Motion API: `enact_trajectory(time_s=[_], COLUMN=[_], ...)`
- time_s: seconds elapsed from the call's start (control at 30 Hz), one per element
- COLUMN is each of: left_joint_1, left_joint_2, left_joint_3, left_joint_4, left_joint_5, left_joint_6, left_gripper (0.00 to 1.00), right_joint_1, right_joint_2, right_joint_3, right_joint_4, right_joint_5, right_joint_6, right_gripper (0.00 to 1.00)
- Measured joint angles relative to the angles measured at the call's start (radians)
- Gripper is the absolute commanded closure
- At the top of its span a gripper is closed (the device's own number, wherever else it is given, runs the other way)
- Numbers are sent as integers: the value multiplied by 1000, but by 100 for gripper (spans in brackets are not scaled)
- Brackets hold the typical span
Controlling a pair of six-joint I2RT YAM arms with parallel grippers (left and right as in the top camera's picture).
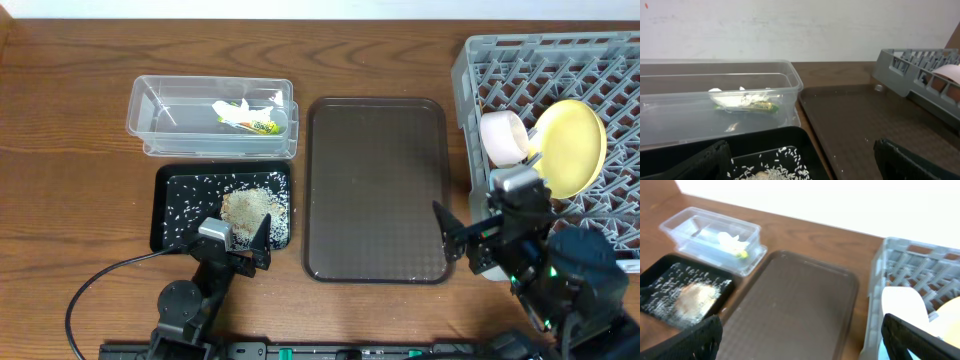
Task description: Sort waste into correct bins and load items into the dishwasher rack
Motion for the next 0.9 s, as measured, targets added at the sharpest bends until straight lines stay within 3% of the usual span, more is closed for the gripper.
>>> enact_trajectory(time_s=[0.23, 0.6, 0.9], left_joint_1=[0, 0, 0], left_joint_2=[0, 0, 0], left_joint_3=[0, 0, 0], left_joint_4=[-1, -1, -1], left_joint_5=[0, -1, -1], left_joint_6=[0, 0, 0], left_gripper=[7, 7, 7], right_joint_1=[-109, -164, -165], right_joint_2=[-228, -553, -575], right_joint_3=[-307, -621, -834], right_joint_4=[121, 274, 562], right_joint_5=[-65, -90, -91], right_joint_6=[-11, -13, -2], right_gripper=[1, 1, 1])
